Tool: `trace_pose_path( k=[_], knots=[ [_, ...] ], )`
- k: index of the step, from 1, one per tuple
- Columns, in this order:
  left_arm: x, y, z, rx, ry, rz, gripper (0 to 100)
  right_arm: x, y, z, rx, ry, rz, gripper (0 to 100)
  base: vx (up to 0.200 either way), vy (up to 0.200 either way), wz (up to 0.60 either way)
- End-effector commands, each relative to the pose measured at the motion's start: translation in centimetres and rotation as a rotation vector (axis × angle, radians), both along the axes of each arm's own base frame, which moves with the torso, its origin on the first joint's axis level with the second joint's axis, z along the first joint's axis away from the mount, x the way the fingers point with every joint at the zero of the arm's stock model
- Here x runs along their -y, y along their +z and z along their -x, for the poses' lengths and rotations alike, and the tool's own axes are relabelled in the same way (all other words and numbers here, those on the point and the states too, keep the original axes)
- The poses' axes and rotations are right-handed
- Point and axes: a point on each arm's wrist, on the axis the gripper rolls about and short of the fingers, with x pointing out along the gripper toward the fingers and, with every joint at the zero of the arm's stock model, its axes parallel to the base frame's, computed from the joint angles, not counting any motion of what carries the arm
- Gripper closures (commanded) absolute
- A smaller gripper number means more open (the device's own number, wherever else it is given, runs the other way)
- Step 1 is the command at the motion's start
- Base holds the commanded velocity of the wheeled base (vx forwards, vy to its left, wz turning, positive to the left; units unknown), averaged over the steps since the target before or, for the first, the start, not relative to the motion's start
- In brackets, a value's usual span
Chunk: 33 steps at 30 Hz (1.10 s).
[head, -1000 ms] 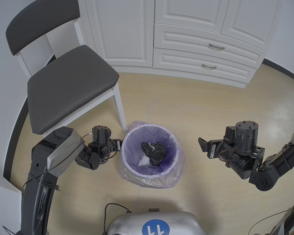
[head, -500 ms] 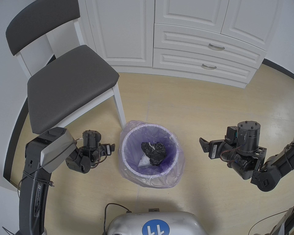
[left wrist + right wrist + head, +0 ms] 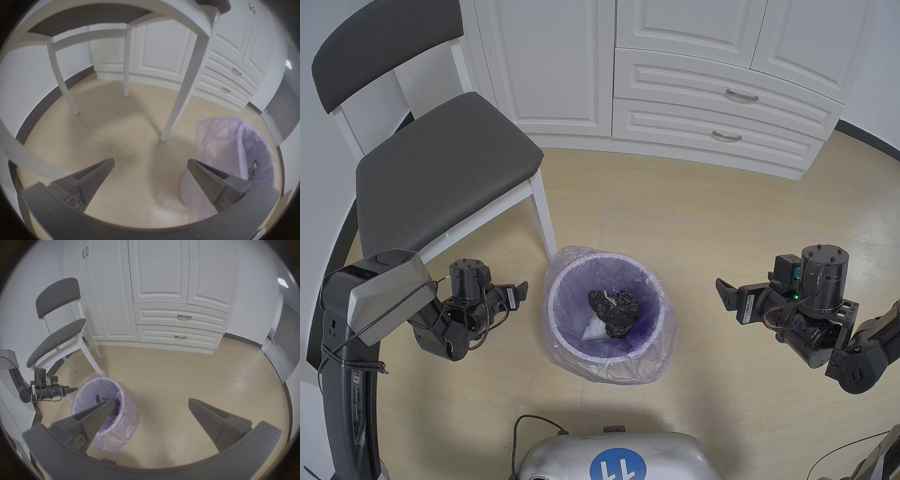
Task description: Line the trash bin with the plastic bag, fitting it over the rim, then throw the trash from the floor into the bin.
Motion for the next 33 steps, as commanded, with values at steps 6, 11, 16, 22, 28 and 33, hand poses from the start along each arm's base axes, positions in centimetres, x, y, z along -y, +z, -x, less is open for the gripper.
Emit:
trace_pose_path(
  k=[6, 11, 16, 22, 28, 33],
  knots=[
    [2.7, 1.2, -2.1, 0.074, -0.084, 0.12, 0, 1.3, -1.0, -1.5, -0.039, 0.008, -0.011, 0, 0.0, 0.0, 0.0],
    [3.0, 1.1, -3.1, 0.057, -0.109, 0.183, 0, 1.3, -1.4, -1.9, -0.03, 0.013, -0.015, 0, 0.0, 0.0, 0.0],
    [3.0, 0.0, -4.1, 0.042, -0.098, 0.193, 0, 1.2, -1.9, -2.2, -0.02, 0.012, -0.016, 0, 0.0, 0.0, 0.0],
    [3.2, -0.5, -4.1, 0.018, -0.128, 0.257, 0, 1.2, -2.1, -2.4, -0.023, 0.007, -0.015, 0, 0.0, 0.0, 0.0],
    [3.3, -1.9, -4.0, -0.051, -0.167, 0.255, 0, 1.1, -2.5, -2.5, -0.034, 0.007, -0.011, 0, 0.0, 0.0, 0.0],
    [3.3, -2.7, -4.3, -0.092, -0.18, 0.243, 0, 1.1, -2.7, -2.7, -0.041, 0.007, -0.008, 0, 0.0, 0.0, 0.0]
  ],
)
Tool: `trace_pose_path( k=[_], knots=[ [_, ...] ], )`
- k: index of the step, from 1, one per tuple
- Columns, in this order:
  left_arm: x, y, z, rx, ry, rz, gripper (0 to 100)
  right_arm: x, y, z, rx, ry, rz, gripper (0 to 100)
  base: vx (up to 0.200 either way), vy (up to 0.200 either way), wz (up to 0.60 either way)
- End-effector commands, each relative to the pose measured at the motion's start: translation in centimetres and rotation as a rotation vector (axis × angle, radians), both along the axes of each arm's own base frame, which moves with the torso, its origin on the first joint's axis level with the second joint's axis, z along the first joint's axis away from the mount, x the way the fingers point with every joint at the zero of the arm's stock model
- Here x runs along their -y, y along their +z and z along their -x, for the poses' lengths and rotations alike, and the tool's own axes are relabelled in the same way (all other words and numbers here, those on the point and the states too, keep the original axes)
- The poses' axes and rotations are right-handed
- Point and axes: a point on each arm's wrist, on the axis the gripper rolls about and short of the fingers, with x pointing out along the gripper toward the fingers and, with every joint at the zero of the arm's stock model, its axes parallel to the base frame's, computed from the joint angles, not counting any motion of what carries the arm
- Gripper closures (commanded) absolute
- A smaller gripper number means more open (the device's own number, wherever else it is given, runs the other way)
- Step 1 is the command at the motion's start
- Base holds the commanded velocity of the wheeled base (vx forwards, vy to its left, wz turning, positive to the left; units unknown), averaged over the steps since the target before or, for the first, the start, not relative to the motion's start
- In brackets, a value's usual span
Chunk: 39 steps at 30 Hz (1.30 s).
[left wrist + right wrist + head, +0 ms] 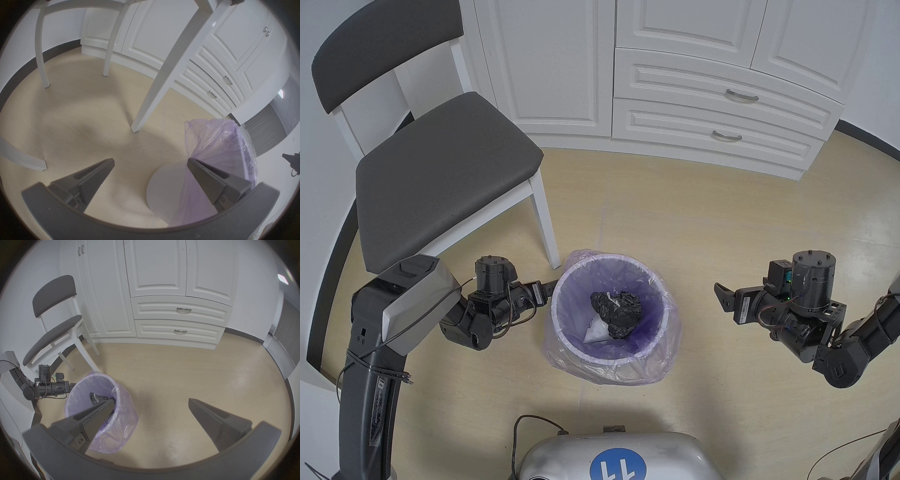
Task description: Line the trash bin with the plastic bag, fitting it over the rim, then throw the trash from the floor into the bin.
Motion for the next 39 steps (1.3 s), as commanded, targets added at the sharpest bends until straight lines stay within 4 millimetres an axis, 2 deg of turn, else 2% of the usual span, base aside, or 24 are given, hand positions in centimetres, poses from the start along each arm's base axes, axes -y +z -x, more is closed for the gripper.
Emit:
trace_pose_path(
  k=[1, 15, 20, 24, 25, 26, 27, 28, 29, 33, 39],
  knots=[
    [0.0, -1.2, -0.5, -0.025, -0.006, -0.022, 0, -0.1, -0.5, -0.2, -0.013, 0.0, 0.005, 0, 0.0, 0.0, 0.0],
    [-0.4, -4.5, -1.6, -0.089, -0.028, -0.162, 0, -0.1, -0.6, -0.3, -0.017, 0.0, 0.007, 0, 0.0, 0.0, 0.0],
    [-0.6, -4.4, -1.9, -0.079, 0.024, -0.19, 0, -0.1, -0.5, -0.2, -0.014, 0.0, 0.005, 0, 0.0, 0.0, 0.0],
    [-2.3, -3.9, -2.0, -0.08, 0.08, -0.21, 0, -0.1, -0.3, -0.1, -0.009, 0.002, 0.003, 0, 0.0, 0.0, 0.0],
    [-3.4, -3.6, -1.8, -0.083, 0.105, -0.251, 0, 0.0, -0.1, 0.0, -0.004, 0.0, 0.003, 0, 0.0, 0.0, 0.0],
    [-3.7, -3.5, -1.7, -0.084, 0.11, -0.261, 0, 0.0, -0.2, 0.0, -0.005, 0.0, 0.004, 0, 0.0, 0.0, 0.0],
    [-5.3, -3.5, -0.9, -0.1, 0.123, -0.318, 0, 0.0, 0.0, 0.1, -0.001, 0.002, 0.003, 0, 0.0, 0.0, 0.0],
    [-5.3, -3.5, -0.9, -0.1, 0.123, -0.318, 0, 0.0, 0.0, 0.1, -0.001, 0.002, 0.003, 0, 0.0, 0.0, 0.0],
    [-6.5, -3.5, 0.2, -0.11, 0.118, -0.365, 0, 0.0, 0.1, 0.2, 0.003, 0.003, 0.003, 0, 0.0, 0.0, 0.0],
    [-7.6, -3.0, 2.2, -0.066, 0.116, -0.392, 0, -0.1, 0.4, 0.5, 0.011, 0.01, -0.001, 0, 0.0, 0.0, 0.0],
    [-7.4, -1.4, 5.6, -0.024, 0.038, -0.389, 0, 0.2, 1.2, 1.2, 0.032, 0.018, 0.003, 0, 0.0, 0.0, 0.0]
  ],
)
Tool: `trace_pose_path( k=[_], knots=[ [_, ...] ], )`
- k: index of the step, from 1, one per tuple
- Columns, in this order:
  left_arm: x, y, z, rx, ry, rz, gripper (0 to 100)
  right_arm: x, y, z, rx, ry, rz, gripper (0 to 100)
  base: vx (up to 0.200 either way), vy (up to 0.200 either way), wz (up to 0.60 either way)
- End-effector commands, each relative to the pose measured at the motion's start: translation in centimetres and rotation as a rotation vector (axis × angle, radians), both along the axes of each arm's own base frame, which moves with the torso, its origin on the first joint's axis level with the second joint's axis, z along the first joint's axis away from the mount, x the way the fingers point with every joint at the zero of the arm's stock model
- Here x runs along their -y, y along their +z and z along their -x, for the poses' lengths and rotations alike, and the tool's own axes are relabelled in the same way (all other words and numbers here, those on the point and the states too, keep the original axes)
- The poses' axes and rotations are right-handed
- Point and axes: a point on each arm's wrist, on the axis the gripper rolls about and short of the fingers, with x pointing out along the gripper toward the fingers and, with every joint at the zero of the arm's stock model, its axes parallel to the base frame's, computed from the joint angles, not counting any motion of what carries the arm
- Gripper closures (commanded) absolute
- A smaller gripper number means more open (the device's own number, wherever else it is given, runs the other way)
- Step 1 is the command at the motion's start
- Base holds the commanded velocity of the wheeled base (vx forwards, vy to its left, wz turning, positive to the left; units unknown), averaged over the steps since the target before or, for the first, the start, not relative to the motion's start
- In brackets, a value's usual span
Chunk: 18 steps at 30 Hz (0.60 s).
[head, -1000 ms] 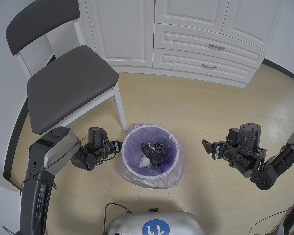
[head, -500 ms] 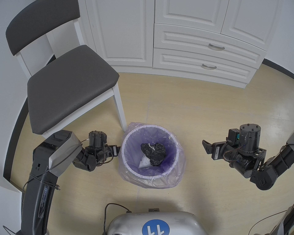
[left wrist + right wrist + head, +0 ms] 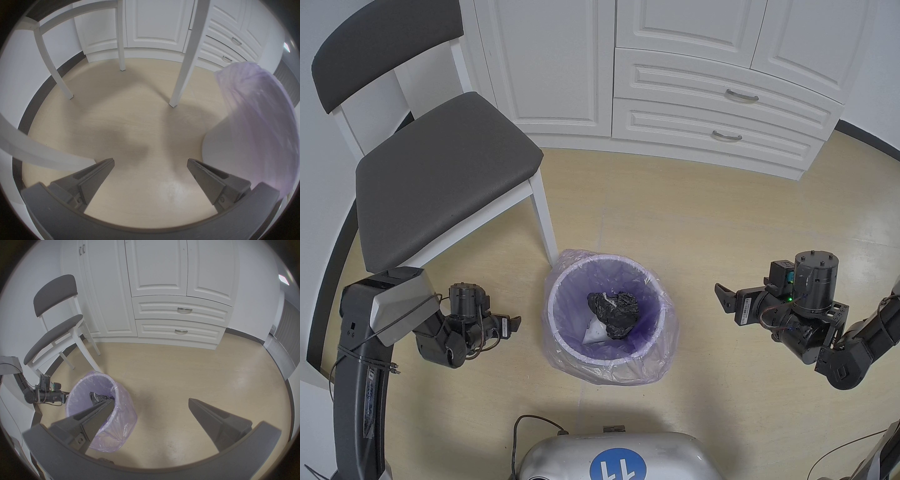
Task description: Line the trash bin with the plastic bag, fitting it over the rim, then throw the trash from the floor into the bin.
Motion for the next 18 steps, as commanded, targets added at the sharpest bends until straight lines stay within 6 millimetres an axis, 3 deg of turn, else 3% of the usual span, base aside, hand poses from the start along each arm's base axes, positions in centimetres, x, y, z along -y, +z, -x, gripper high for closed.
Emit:
trace_pose_path(
  k=[1, 6, 10, 14, 18],
  knots=[
    [-0.6, 3.6, 3.6, 0.058, -0.077, 0.008, 0, 0.2, 1.1, 0.9, 0.031, 0.01, -0.001, 0, 0.0, 0.0, 0.0],
    [0.5, 5.4, 6.8, 0.081, -0.205, 0.065, 0, 0.4, 1.5, 1.4, 0.04, 0.012, -0.003, 0, 0.0, 0.0, 0.0],
    [1.7, 5.5, 8.6, 0.085, -0.286, 0.089, 0, 0.4, 1.4, 1.3, 0.039, 0.013, 0.002, 0, 0.0, 0.0, 0.0],
    [4.0, 4.2, 9.2, 0.061, -0.347, 0.092, 0, 0.4, 1.3, 1.3, 0.035, 0.015, 0.013, 0, 0.0, 0.0, 0.0],
    [5.2, 2.1, 8.2, 0.067, -0.36, 0.092, 0, 0.4, 1.2, 1.4, 0.033, 0.016, 0.014, 0, 0.0, 0.0, 0.0]
  ],
)
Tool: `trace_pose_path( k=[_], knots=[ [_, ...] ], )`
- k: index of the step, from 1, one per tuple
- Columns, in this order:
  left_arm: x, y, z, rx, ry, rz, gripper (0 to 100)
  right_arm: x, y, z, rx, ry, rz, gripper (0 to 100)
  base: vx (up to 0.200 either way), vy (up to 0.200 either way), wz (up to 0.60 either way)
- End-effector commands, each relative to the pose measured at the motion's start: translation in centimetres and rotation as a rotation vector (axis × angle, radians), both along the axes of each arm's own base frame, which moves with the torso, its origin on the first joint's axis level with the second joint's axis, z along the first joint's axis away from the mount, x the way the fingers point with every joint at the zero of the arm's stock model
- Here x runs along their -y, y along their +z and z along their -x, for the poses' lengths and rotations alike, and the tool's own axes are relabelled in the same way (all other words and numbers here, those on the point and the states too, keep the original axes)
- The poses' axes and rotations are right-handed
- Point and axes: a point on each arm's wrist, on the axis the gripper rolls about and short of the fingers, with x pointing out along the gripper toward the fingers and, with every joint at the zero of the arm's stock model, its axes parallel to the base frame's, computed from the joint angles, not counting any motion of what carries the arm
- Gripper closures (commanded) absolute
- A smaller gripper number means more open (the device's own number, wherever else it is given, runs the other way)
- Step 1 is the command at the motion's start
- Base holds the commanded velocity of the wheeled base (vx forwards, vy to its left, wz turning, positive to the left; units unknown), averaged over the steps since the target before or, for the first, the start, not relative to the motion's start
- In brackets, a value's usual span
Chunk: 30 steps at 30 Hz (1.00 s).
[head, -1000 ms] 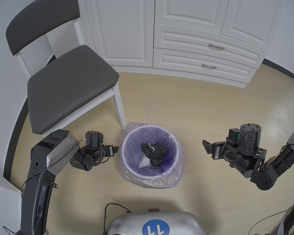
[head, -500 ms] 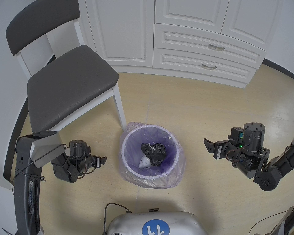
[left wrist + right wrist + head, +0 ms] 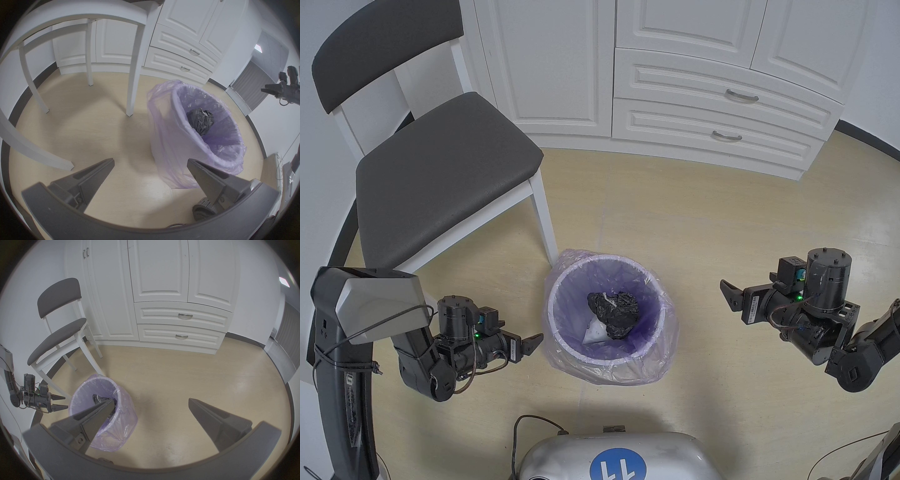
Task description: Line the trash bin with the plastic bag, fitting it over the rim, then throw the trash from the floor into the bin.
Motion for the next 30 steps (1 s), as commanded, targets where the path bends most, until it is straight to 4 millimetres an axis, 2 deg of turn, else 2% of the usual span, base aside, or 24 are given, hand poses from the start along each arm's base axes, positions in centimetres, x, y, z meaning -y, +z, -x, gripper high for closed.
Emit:
trace_pose_path(
  k=[1, 7, 14, 24, 30],
  knots=[
    [2.1, -2.4, -0.8, -0.005, -0.04, -0.001, 0, 0.1, 0.0, 0.2, -0.001, -0.001, 0.003, 0, 0.0, 0.0, 0.0],
    [2.3, -4.3, -3.7, 0.025, 0.021, -0.017, 0, 0.1, -0.1, 0.0, -0.005, 0.005, 0.003, 0, 0.0, 0.0, 0.0],
    [1.9, -4.8, -6.5, 0.022, 0.085, -0.039, 0, 0.3, -0.2, -0.1, -0.007, 0.005, 0.002, 0, 0.0, 0.0, 0.0],
    [2.1, -5.4, -8.8, 0.022, 0.118, -0.051, 0, 0.2, -0.5, -0.2, -0.016, 0.005, 0.007, 0, 0.0, 0.0, 0.0],
    [1.7, -5.5, -8.5, 0.0, 0.141, -0.071, 0, 0.3, -0.5, -0.2, -0.016, 0.004, 0.007, 0, 0.0, 0.0, 0.0]
  ],
)
